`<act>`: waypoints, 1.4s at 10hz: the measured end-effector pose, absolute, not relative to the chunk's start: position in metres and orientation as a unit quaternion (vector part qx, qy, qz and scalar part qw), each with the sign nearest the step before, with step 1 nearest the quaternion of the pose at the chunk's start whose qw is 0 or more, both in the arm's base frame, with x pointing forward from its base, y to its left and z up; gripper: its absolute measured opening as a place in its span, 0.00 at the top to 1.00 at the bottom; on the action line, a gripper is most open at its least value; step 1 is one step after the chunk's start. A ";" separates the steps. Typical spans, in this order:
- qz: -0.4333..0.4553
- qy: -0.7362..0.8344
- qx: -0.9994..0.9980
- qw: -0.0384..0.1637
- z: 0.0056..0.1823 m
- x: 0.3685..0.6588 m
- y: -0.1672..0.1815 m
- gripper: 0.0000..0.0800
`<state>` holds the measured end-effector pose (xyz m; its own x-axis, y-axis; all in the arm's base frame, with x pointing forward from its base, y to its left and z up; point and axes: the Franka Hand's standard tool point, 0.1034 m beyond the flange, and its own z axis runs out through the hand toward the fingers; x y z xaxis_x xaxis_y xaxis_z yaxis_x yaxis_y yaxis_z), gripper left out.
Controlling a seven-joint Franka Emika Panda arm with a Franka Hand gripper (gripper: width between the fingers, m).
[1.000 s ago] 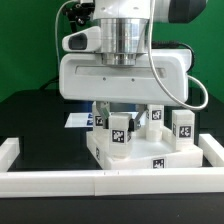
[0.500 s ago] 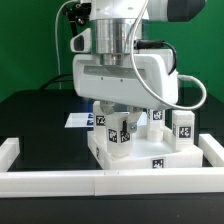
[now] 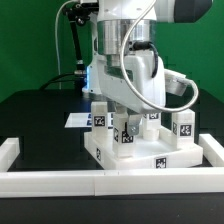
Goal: Assemble square table
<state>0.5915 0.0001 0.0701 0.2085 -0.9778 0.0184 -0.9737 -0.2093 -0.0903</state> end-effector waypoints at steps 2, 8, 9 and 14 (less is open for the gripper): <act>-0.034 0.628 -0.777 0.031 0.070 0.591 0.001 0.55; -0.045 0.387 -0.921 0.019 0.071 0.593 -0.001 0.19; -0.045 0.335 -0.941 0.017 0.071 0.593 0.001 0.19; -0.043 0.143 -0.989 0.001 0.071 0.593 0.002 0.19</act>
Offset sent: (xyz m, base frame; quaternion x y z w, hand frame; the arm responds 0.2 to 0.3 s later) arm 0.0032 0.0021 0.0048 -0.0272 -0.0052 -0.1766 0.9839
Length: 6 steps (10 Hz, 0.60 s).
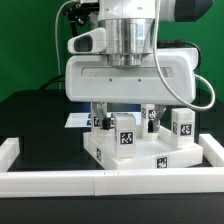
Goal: Assemble square table
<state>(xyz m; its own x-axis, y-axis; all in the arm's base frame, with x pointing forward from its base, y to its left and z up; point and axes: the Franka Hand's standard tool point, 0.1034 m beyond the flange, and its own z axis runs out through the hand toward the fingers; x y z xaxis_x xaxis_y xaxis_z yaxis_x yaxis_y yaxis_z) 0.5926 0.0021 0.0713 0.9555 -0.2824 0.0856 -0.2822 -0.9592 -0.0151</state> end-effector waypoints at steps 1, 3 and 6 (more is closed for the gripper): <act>-0.043 0.101 -0.994 -0.004 0.071 0.593 0.001 0.19; -0.043 0.043 -0.998 -0.010 0.072 0.593 -0.002 0.19; -0.043 0.035 -0.998 -0.011 0.071 0.593 -0.002 0.20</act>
Offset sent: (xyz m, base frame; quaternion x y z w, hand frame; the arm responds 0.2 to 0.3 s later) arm 0.0000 0.0000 0.0000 0.0000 0.0000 -0.1296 0.9916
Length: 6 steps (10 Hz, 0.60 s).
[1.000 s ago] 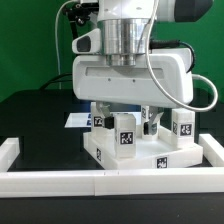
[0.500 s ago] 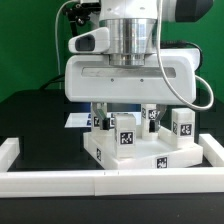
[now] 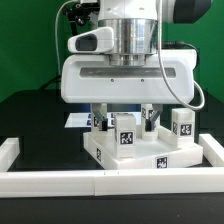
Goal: Assemble square table
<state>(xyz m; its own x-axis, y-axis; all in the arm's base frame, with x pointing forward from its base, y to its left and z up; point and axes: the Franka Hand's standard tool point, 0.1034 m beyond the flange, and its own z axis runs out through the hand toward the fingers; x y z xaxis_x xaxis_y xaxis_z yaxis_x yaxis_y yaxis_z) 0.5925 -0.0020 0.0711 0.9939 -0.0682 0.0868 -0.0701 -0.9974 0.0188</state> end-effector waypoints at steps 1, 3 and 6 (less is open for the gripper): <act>0.043 -0.041 0.998 0.011 0.071 0.592 -0.002 0.41; 0.043 -0.054 0.998 0.010 0.071 0.592 -0.002 0.64; 0.045 -0.182 0.982 0.001 0.071 0.593 -0.002 0.64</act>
Offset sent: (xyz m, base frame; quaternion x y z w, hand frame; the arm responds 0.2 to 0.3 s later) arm 0.0000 0.0000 0.0000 0.0000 0.0000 0.0650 0.9979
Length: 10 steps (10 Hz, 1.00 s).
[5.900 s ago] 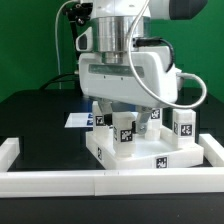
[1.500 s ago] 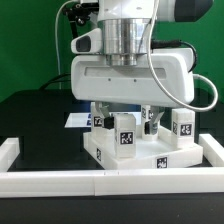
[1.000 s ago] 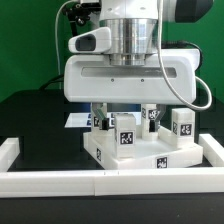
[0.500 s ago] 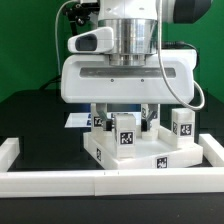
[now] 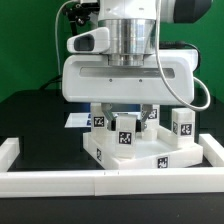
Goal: Assemble square table
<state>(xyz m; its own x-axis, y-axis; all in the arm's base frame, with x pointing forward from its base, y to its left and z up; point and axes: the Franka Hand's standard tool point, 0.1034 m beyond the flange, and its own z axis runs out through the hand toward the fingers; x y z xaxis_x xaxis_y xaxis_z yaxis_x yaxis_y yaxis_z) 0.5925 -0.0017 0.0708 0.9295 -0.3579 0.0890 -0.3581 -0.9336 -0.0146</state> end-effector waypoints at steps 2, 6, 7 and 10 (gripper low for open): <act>0.045 -0.302 0.952 -0.009 0.070 0.591 -0.004 0.64; 0.030 -0.526 0.850 -0.022 0.069 0.590 0.005 0.64; 0.029 -0.567 0.823 -0.024 0.068 0.590 0.005 0.64; 0.026 -0.652 0.757 -0.031 0.068 0.594 0.003 0.64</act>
Offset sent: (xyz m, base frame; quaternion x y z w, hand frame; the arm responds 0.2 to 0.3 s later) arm -0.0072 0.0011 -0.0012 -0.0277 -0.0011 0.2882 0.9572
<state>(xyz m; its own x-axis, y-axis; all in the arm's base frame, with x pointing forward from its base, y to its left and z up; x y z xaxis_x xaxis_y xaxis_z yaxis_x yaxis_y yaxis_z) 0.5939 0.0026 0.0685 0.1491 -0.9888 -0.0011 -0.9857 -0.1486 -0.0795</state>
